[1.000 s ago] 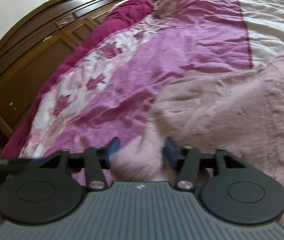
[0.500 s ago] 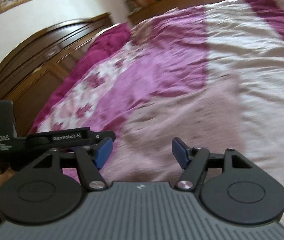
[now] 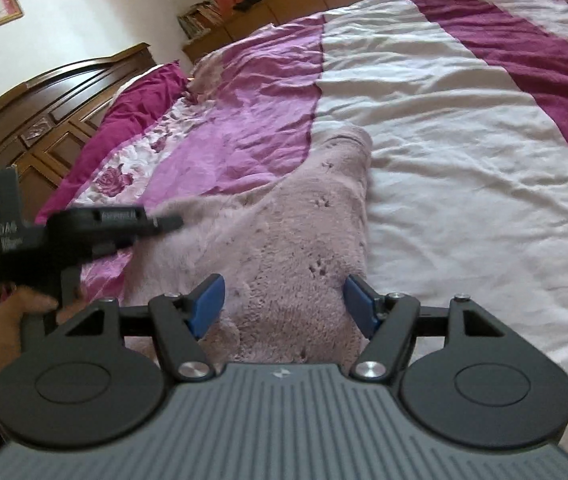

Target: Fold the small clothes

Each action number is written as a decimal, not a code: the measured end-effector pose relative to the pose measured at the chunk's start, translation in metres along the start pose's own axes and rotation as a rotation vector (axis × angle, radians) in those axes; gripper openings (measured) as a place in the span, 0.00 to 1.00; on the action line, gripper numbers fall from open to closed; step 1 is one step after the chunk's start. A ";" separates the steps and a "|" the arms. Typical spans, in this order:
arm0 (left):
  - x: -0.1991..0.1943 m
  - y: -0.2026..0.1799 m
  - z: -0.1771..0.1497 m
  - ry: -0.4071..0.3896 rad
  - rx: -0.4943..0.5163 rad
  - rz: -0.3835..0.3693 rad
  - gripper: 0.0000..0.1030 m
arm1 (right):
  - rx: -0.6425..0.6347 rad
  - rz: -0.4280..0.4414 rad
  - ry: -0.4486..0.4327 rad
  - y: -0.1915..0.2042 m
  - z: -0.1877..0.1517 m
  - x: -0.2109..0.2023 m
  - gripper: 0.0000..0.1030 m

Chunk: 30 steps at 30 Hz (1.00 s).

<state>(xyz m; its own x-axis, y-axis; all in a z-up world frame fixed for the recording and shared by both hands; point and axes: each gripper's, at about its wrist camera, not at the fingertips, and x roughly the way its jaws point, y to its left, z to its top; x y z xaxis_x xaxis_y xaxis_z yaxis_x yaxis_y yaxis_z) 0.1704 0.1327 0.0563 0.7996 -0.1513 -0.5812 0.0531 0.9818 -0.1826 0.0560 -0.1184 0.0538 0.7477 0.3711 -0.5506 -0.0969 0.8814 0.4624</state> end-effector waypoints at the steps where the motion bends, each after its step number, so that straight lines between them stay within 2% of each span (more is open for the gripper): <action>1: 0.003 -0.002 0.002 -0.011 0.024 0.027 0.12 | -0.022 -0.002 -0.002 0.005 -0.001 0.001 0.71; 5: 0.037 -0.001 -0.008 0.076 0.102 0.078 0.13 | -0.078 -0.010 -0.006 0.018 -0.007 0.008 0.73; 7: 0.043 -0.001 -0.015 0.070 0.138 0.091 0.13 | -0.111 -0.012 -0.007 0.022 -0.010 0.009 0.73; 10: 0.039 0.004 -0.013 0.076 0.111 0.077 0.14 | -0.126 -0.014 -0.009 0.022 -0.010 0.008 0.73; 14: 0.024 0.013 -0.009 0.104 0.053 0.018 0.17 | -0.064 0.010 -0.011 0.014 -0.006 0.003 0.73; 18: 0.004 0.018 -0.011 0.137 0.009 -0.040 0.32 | -0.007 0.032 -0.021 0.003 -0.003 -0.004 0.73; 21: -0.015 0.022 -0.019 0.155 -0.018 -0.090 0.51 | 0.019 0.017 -0.033 -0.003 -0.002 -0.007 0.73; 23: -0.026 0.024 -0.026 0.170 -0.029 -0.127 0.56 | 0.033 0.011 -0.033 -0.007 -0.002 -0.009 0.73; 25: -0.034 0.026 -0.032 0.188 -0.033 -0.149 0.57 | 0.048 0.011 -0.033 -0.010 -0.003 -0.009 0.73; 26: -0.036 0.027 -0.035 0.194 -0.034 -0.150 0.58 | 0.064 0.012 -0.031 -0.013 -0.001 -0.008 0.73; 28: -0.039 0.031 -0.039 0.200 -0.047 -0.138 0.68 | 0.109 0.018 -0.023 -0.020 0.001 -0.004 0.78; 30: -0.037 0.037 -0.042 0.210 -0.061 -0.088 0.72 | 0.155 0.029 -0.004 -0.028 0.005 0.004 0.81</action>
<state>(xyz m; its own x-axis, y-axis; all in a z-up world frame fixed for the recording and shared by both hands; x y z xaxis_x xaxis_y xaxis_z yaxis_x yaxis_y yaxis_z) 0.1179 0.1694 0.0381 0.6515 -0.2627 -0.7117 0.0757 0.9560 -0.2836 0.0643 -0.1434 0.0419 0.7488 0.3940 -0.5329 -0.0160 0.8146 0.5798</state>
